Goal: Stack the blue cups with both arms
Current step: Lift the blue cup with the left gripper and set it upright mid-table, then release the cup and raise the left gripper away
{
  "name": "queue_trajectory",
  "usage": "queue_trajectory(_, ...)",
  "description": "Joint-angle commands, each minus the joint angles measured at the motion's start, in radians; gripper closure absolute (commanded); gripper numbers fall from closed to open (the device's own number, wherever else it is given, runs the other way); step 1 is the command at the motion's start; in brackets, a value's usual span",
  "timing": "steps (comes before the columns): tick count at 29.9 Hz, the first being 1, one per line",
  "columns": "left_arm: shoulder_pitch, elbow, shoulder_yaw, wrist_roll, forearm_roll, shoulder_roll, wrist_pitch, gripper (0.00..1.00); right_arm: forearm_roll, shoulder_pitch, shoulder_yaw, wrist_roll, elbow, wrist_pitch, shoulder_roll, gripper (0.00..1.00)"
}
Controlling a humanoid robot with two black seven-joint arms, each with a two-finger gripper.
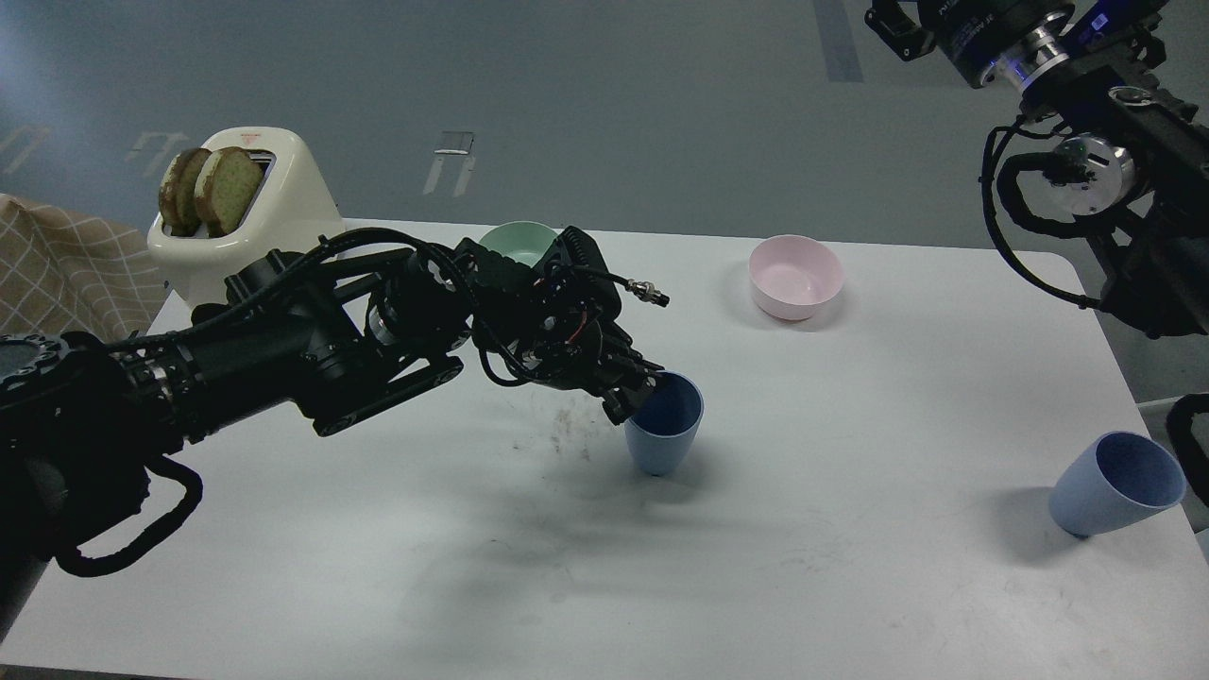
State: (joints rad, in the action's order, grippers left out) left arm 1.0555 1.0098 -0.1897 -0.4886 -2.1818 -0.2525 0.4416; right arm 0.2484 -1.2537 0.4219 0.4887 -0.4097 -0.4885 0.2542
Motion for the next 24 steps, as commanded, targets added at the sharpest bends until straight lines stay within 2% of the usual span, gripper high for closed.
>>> queue_trajectory(1,0.004,0.001,0.001,0.000,0.000,0.001,0.002,0.61,0.000,0.002,0.000,0.000,-0.001,0.000,0.005,0.00)
queue_trajectory(2,0.006,0.001,0.000,0.000,0.000,-0.001,0.000,0.43,0.000,0.002,0.000,0.000,-0.003,0.000,0.010,0.00)
queue_trajectory(3,0.009,0.004,-0.004,0.000,0.000,-0.004,0.000,0.19,-0.001,0.004,0.000,0.000,-0.006,0.000,0.019,0.00)
queue_trajectory(4,0.011,0.004,-0.005,0.000,0.000,-0.005,0.000,0.17,0.000,0.004,0.000,0.000,-0.006,0.000,0.020,0.00)
queue_trajectory(6,0.026,0.010,-0.011,0.000,0.000,-0.011,0.002,0.08,-0.001,0.004,0.000,0.000,-0.006,0.000,0.025,0.00)
queue_trajectory(15,0.149,0.019,-0.014,0.000,0.164,-0.074,0.009,0.03,-0.005,-0.001,-0.002,0.000,-0.038,0.000,0.097,0.00)
queue_trajectory(20,0.257,0.019,-0.020,0.000,0.422,-0.149,0.009,0.02,0.008,-0.012,-0.125,0.000,-0.154,0.000,0.238,0.00)
queue_trajectory(21,0.258,0.019,-0.020,0.000,0.422,-0.149,0.009,0.02,0.008,-0.012,-0.126,0.000,-0.155,0.000,0.238,0.00)
queue_trajectory(24,0.285,0.001,-0.066,0.000,0.608,-0.163,0.005,0.02,0.021,-0.013,-0.201,0.000,-0.264,0.000,0.356,0.00)
